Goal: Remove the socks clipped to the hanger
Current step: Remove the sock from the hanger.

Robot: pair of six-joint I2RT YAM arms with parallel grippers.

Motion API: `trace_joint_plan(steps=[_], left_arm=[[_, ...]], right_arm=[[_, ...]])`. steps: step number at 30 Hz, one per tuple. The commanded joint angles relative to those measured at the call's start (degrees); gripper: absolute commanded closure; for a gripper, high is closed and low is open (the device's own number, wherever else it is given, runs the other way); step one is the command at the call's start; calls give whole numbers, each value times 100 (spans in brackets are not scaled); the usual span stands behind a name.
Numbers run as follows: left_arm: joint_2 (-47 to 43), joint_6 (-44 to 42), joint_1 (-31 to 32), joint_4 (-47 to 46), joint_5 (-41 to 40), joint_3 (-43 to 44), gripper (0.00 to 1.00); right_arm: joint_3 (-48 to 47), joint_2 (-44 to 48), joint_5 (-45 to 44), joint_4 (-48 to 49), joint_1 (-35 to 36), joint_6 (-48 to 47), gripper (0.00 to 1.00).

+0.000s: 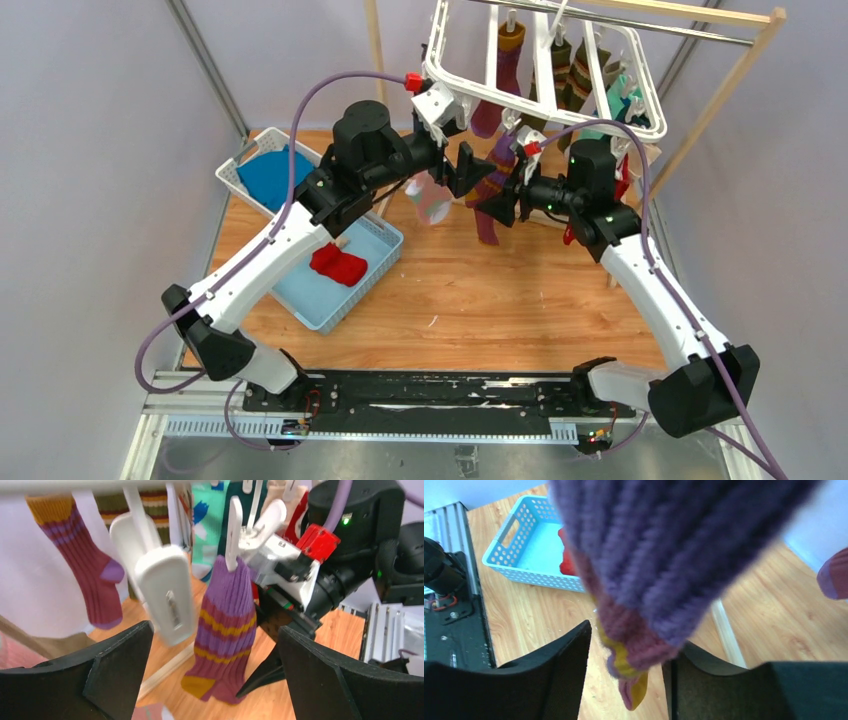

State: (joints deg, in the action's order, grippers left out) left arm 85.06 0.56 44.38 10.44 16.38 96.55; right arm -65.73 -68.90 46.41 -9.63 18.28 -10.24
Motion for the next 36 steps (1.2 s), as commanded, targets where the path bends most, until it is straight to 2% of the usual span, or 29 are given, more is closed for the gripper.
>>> trace_joint_plan(steps=[1, 5, 12, 19, 28, 31, 36], left_arm=[[-250, -406, 11, 42, 32, -221, 0], [-343, -791, 3, 220, 125, -343, 0], [-302, -1296, -154, 136, 693, -752, 1], [-140, -1533, -193, -277, 1298, -1081, 0], [-48, -1074, -167, -1714, 1703, -1878, 0], [-121, -974, -167, -2057, 1588, -2400, 0], [-67, -431, -115, -2998, 620, -3321, 1]], right_arm=[[-135, 270, -142, -135, -2, -154, 42], [-139, 486, -387, -318, 5, -288, 22], [-128, 917, -796, -770, 1, -713, 13], [-299, 1310, -1388, -1494, -9, -1105, 8], [-641, 1605, -1372, -2307, -8, -1575, 9], [-950, 1617, -1344, -2674, -8, -1657, 10], [-1389, 1605, -1408, -3058, -9, -1692, 11]])
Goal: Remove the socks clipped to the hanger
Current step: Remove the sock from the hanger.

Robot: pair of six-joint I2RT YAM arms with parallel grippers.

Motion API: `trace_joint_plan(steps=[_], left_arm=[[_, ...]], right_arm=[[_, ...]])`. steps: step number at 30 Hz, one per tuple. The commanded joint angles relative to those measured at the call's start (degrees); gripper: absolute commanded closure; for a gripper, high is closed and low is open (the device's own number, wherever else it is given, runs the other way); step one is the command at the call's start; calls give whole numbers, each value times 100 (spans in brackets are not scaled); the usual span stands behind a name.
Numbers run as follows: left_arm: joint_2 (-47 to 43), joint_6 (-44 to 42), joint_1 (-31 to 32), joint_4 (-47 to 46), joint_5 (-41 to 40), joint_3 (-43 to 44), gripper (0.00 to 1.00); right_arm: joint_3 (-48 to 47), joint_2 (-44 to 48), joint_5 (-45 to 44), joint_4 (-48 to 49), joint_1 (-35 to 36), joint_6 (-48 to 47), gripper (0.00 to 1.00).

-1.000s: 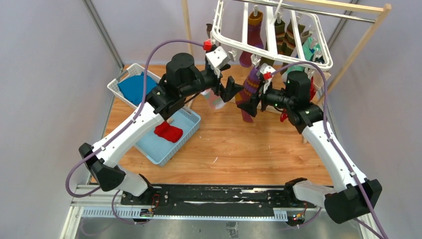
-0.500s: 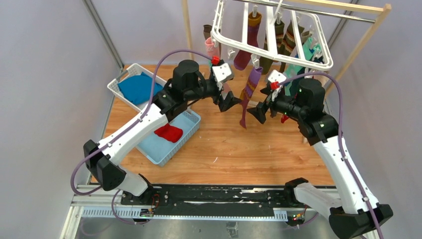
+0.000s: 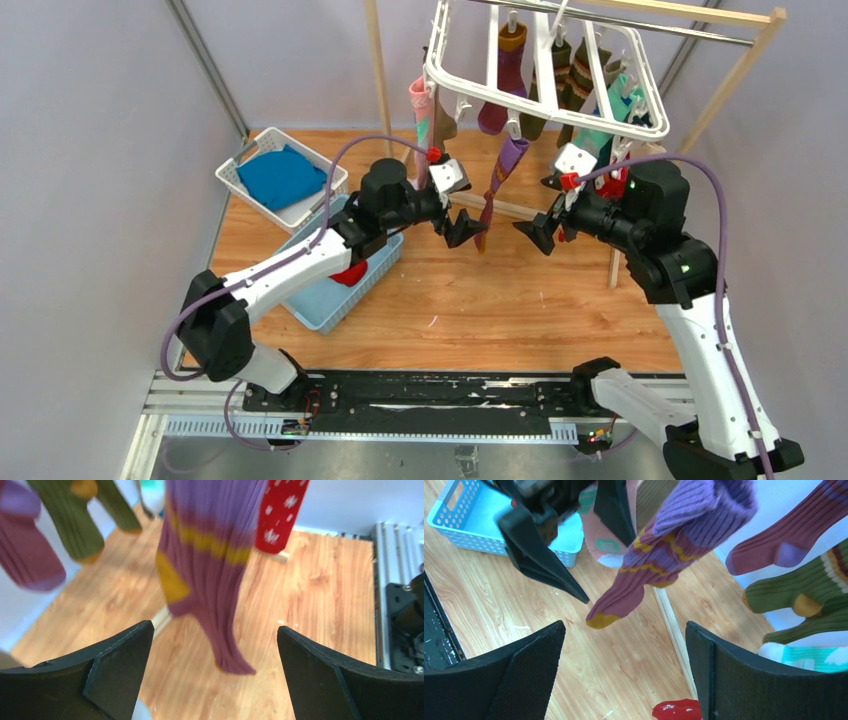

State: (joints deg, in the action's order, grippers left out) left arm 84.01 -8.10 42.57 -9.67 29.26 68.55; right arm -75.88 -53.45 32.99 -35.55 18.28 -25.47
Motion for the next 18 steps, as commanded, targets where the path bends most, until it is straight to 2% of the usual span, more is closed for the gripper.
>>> trace_joint_plan(steps=[1, 5, 12, 18], left_arm=[[120, 484, 111, -1102, -727, -612, 2], [460, 672, 190, -1246, -800, -515, 10], [1008, 1181, 221, -1692, -184, -337, 31], [1129, 1716, 224, -2085, 490, -240, 63]], right_arm=[[-398, 50, -72, -493, -4, -168, 11], [-372, 24, -48, -479, -16, -141, 12], [-387, -66, 89, -281, -9, 143, 17], [-142, -119, 179, 769, -3, 881, 33]])
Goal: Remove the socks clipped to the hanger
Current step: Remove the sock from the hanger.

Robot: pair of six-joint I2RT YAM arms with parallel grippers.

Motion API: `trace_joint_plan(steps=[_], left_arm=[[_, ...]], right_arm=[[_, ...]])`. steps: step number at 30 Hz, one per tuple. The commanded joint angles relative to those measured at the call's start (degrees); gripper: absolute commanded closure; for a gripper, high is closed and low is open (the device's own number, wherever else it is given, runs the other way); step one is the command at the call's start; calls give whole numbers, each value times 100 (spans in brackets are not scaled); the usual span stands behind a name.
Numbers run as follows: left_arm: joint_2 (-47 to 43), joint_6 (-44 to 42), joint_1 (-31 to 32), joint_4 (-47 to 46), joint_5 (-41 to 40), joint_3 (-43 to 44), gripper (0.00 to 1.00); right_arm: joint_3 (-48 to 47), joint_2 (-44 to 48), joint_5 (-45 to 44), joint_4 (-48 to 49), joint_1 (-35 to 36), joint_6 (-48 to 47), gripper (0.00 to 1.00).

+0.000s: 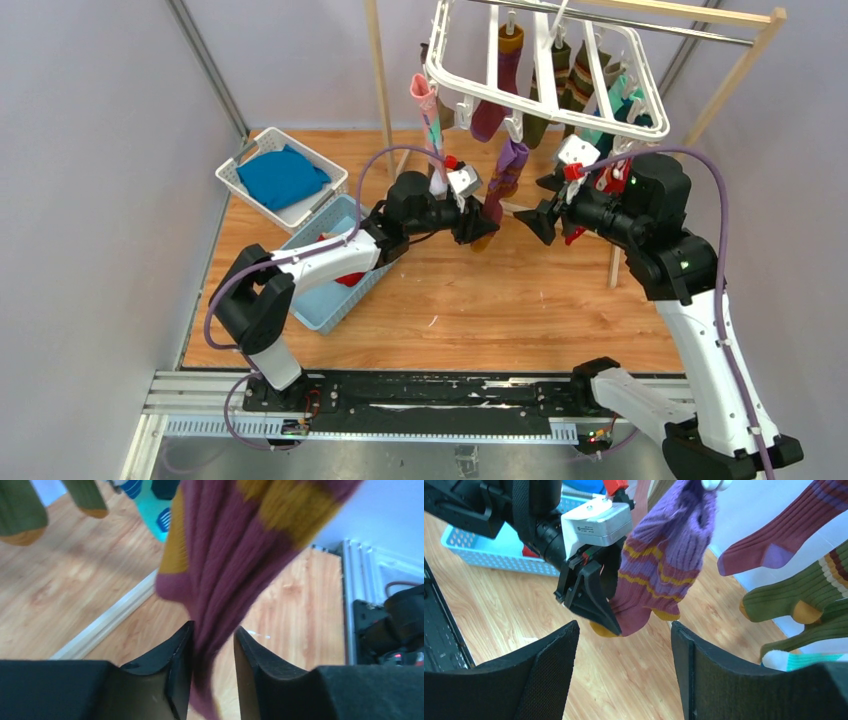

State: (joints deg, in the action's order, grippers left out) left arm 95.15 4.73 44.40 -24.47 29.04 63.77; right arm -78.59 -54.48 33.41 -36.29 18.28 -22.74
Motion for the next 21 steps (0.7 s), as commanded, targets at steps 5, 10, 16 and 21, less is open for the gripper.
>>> trace_joint_plan(steps=[5, 10, 16, 21], left_arm=[[-111, 527, -34, -603, 593, 156, 78], [-198, 656, -72, -602, 624, 101, 90], [-173, 1183, -72, -601, 732, 254, 100], [-243, 1386, -72, -597, 770, 251, 100]], right_arm=[[243, -81, 140, 1709, 8, 1061, 38], [234, -124, 51, 2124, 0, 1412, 40], [106, -162, 226, 2466, 3, 1884, 41], [-92, -227, 156, 2525, 1, 2177, 40]])
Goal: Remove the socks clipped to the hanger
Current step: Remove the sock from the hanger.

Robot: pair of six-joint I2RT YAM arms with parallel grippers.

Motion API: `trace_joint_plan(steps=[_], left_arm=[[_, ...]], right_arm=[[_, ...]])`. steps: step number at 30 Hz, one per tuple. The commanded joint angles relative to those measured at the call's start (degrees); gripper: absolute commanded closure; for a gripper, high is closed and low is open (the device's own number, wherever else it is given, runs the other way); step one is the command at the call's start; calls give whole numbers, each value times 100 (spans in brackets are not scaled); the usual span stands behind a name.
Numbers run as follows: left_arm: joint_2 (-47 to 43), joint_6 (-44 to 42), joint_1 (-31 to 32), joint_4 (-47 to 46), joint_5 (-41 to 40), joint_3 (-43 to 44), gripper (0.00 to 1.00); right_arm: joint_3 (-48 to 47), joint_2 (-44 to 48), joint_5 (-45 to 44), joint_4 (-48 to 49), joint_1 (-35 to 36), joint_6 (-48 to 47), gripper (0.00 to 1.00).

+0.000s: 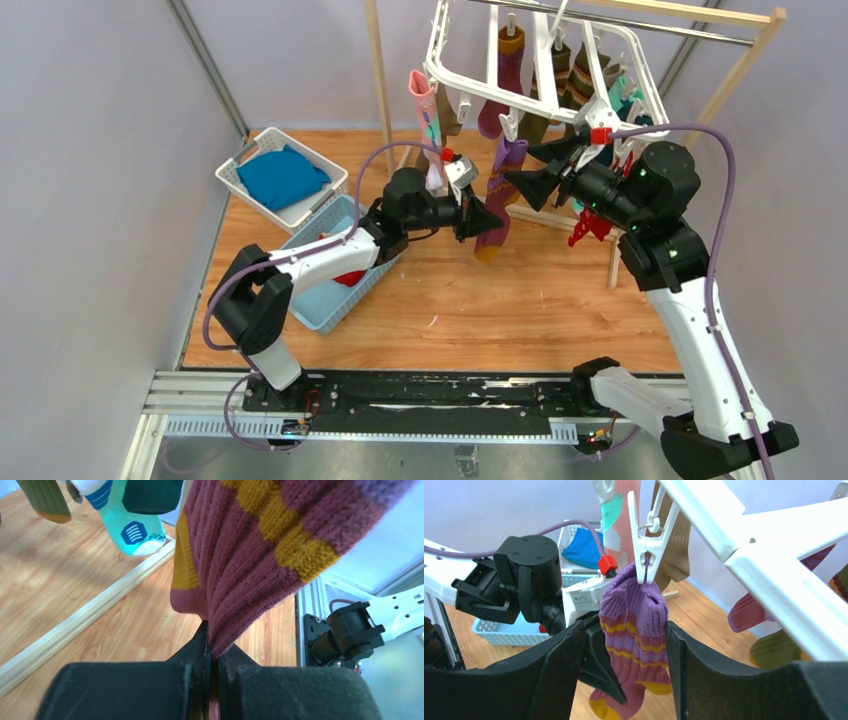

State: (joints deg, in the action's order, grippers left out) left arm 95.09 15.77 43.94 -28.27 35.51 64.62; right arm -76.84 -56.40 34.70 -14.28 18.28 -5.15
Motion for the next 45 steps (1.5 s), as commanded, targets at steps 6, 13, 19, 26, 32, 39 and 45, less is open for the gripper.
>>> trace_joint_plan(steps=[6, 13, 19, 26, 32, 39, 45], left_arm=[[-480, 201, -61, -215, 139, -3, 100], [-693, 482, -234, -215, -58, -94, 100], [-858, 636, -271, -216, -143, -101, 100], [-971, 497, -290, 154, -302, 7, 100], [-890, 380, -290, 349, -276, 131, 100], [-673, 318, -290, 349, -6, 232, 100], [-509, 356, -290, 349, 152, 340, 100]], right_arm=[[-452, -211, -124, 484, 1, 990, 33], [-650, -2, -578, -256, -6, 230, 24], [-301, 150, -254, -1624, 2, -992, 19], [176, 1020, -134, -1645, -8, -1167, 16], [-482, 558, 235, -804, 0, -169, 26], [-417, -94, 256, 905, 0, 974, 31], [379, -387, 429, 2683, -8, 1565, 33]])
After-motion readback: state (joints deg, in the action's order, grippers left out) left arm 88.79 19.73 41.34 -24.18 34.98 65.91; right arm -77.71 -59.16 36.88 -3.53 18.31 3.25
